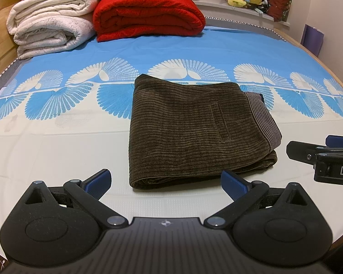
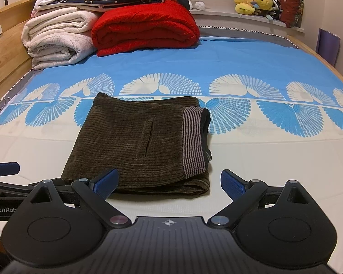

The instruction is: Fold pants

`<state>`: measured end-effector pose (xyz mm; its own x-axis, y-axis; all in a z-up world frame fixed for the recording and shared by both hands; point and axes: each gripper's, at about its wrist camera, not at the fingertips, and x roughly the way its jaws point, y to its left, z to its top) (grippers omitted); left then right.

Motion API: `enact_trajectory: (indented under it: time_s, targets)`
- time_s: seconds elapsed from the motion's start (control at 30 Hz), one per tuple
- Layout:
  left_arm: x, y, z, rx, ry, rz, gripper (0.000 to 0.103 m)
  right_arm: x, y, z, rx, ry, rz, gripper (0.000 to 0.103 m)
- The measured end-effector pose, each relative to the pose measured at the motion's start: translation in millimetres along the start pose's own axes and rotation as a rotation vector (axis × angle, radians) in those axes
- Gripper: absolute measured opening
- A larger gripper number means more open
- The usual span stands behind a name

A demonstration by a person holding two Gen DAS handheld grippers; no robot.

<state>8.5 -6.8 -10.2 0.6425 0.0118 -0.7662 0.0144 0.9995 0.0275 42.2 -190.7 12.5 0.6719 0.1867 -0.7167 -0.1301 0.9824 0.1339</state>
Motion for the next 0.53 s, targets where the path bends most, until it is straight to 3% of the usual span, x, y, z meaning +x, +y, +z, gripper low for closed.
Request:
enact_trajectory:
  time_s: [0.53]
  targets:
    - [-1.4,0.4,-2.1,0.02,-0.009,-0.011,0.102,0.5,0.2,-0.2,-0.001,0.001,0.0,0.096]
